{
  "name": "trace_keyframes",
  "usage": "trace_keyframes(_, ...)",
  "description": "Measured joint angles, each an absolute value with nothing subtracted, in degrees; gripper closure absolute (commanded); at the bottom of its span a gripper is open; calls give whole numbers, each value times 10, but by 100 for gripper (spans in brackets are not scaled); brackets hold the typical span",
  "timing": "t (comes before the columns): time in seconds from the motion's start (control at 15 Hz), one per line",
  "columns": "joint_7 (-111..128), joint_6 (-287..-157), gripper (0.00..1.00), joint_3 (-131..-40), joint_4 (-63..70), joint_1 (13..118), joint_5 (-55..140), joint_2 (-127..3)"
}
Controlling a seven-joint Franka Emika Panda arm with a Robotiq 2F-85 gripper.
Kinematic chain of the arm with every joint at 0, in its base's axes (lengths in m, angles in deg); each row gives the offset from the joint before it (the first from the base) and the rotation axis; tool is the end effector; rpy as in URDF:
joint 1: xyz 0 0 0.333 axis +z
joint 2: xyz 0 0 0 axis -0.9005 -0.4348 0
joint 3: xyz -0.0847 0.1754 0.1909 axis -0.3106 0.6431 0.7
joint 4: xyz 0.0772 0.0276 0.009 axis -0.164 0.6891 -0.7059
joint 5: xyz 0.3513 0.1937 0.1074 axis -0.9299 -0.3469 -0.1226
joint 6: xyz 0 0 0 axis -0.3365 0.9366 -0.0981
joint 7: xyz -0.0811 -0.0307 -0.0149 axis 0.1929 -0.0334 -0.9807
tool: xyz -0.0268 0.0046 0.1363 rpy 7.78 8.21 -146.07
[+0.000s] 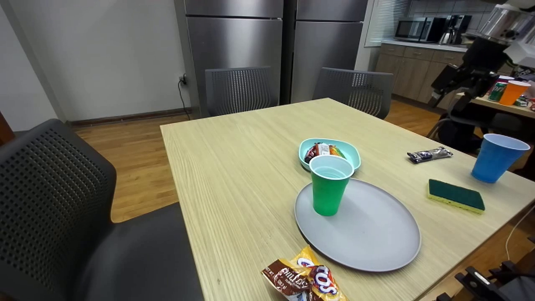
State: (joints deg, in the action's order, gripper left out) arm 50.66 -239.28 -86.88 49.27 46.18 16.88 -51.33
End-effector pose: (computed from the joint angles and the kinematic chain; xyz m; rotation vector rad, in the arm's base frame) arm 0.4758 -0.2150 0.1906 -3.0185 0.1445 -0.3402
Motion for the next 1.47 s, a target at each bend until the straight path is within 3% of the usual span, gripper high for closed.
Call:
trace_keyframes(0.8, 502, -2390, 0, -956, 507, 460, 195, -509)
trace_keyframes(1.47, 493, -2412, 0, -964, 504, 452, 210, -556)
